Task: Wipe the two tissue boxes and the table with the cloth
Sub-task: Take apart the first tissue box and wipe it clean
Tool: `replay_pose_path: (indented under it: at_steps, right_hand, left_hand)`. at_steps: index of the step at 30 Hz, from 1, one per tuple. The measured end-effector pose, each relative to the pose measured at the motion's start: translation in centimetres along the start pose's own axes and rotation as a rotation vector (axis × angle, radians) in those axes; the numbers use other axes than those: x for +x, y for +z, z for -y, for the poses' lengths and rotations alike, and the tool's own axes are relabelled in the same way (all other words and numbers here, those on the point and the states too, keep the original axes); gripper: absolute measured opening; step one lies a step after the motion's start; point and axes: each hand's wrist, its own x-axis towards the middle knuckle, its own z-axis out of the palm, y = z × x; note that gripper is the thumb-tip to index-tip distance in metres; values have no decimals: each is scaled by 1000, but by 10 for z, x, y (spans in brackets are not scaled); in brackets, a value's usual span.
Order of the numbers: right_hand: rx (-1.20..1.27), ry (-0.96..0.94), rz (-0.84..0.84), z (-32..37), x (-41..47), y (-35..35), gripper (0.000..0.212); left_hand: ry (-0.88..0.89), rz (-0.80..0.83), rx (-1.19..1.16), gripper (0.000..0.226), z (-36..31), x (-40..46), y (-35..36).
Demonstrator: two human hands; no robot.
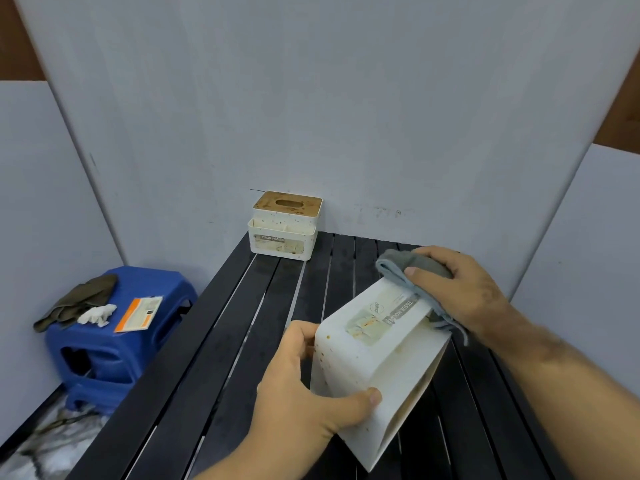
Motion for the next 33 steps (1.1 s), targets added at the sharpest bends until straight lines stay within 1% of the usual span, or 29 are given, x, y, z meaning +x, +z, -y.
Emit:
replay_pose_path:
  at_steps: [2, 4, 6, 9, 10, 11, 12, 14, 16, 17, 19, 20, 21, 22, 24, 25, 26, 27, 30, 31, 33]
  right_hand:
    - [-248, -147, -38, 17, -8, 5, 12]
    - [-425, -298, 1, 35, -22, 19, 20]
    - [-442, -408, 90, 49, -39, 38, 28]
    - [-480, -498, 204, 63, -58, 51, 29]
    - [-501, -505, 223, 61, -57, 48, 30]
    - [-487, -491, 220, 59, -54, 43, 30]
    - [-436, -453, 183, 56, -50, 37, 30]
    - [-379, -390, 58, 47, -43, 27, 30]
    - [-425, -425, 20, 45, -49, 31, 31]
    - [-433, -480, 51, 47, -56, 36, 31]
    - [-396, -574, 179, 55, -70, 43, 30]
    - [-395, -606, 223, 56, -71, 43, 31]
    - [-385, -606, 233, 54, -68, 40, 31]
    - [-343, -562, 202, 49, -62, 34, 30]
    - [-264, -457, 33, 37, -52, 23, 28]
    - [-289, -440, -40, 33, -51, 22, 29]
    - [-335, -444, -69, 33, -54, 26, 31]
    - [-372, -468, -54, 37, -59, 32, 32]
    - [-454, -592, 106, 52, -78, 49, 33]
    - [-464, -593, 119, 53, -77, 47, 32]
    - [-360, -491, 28, 42, -67, 37, 29]
  left_hand:
    - [8, -20, 1, 66, 0, 0, 1]
    - [19, -39, -9, 69, 1, 0, 4]
    - [32, -44, -29, 72, -1, 1, 7]
    - [57, -43, -61, 84, -4, 1, 9]
    - [55, -43, -67, 82, -4, 1, 9]
    - [46, -37, -73, 75, -3, 1, 9]
    - [33, -29, -79, 68, -1, 0, 9]
    - [17, -28, -88, 61, 1, -1, 8]
    - [23, -39, -92, 61, 3, -1, 9]
    - [26, -41, -97, 63, 1, 0, 9]
    - [21, -50, -115, 65, -1, 1, 10]
    - [12, -55, -128, 65, -1, 1, 11]
    - [4, -51, -134, 65, -2, 1, 12]
    - [0, -46, -126, 64, -1, 0, 13]
    - [-4, -59, -114, 62, 1, -2, 15]
    - [-4, -63, -109, 63, 1, -3, 15]
    - [0, -64, -98, 64, 2, -3, 16]
    - [10, -68, -87, 65, 2, -2, 17]
    - [24, -106, -51, 71, 3, 1, 21]
    - [24, -113, -48, 70, 3, 2, 22]
    - [18, -115, -58, 67, 2, 1, 23]
